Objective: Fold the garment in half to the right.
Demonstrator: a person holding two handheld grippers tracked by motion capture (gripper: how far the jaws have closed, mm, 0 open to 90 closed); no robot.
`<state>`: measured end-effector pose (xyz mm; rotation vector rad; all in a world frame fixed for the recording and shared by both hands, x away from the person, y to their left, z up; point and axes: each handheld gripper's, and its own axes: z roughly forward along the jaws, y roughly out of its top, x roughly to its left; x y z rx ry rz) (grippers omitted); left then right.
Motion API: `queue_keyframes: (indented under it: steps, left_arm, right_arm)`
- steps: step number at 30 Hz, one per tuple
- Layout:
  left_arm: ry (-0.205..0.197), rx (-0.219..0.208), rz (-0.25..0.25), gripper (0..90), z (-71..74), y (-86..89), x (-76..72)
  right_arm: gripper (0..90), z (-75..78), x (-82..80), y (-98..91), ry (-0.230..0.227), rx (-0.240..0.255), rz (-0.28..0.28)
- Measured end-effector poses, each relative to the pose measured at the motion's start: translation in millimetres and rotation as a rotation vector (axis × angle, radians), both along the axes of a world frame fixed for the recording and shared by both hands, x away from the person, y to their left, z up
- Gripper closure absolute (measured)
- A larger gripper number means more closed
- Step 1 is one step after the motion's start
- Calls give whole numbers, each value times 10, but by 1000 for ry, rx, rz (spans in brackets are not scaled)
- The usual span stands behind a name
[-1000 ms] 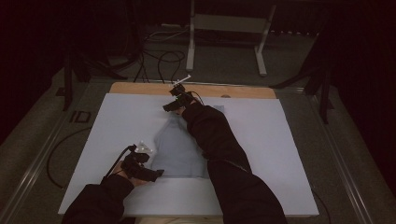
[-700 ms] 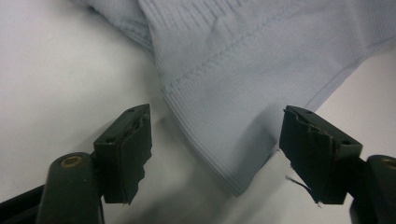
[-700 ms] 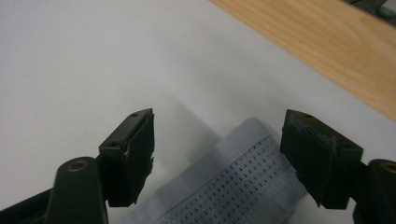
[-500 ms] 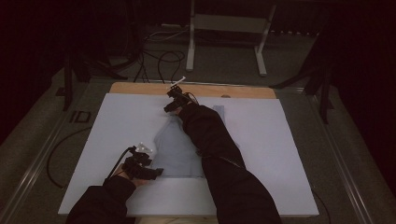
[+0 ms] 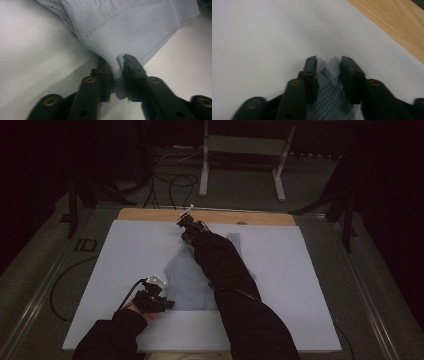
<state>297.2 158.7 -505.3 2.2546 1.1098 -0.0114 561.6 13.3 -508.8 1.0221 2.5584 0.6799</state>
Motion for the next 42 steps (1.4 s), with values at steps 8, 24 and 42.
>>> queue_keyframes:
  steps: [8, 24, 42]
  left_arm:
    - [-11, 6, -20, 866, 48, -19, 0]
    - [-73, -36, -89, 871, 350, -228, -8]
    - [-122, -49, -195, 871, 629, -634, -24]
  right_arm:
    - [873, 77, -5, -23, 2, -11, 23]
    - [876, 480, -101, -255, -49, 64, 54]
    - [875, 814, -208, -759, -92, 154, 25]
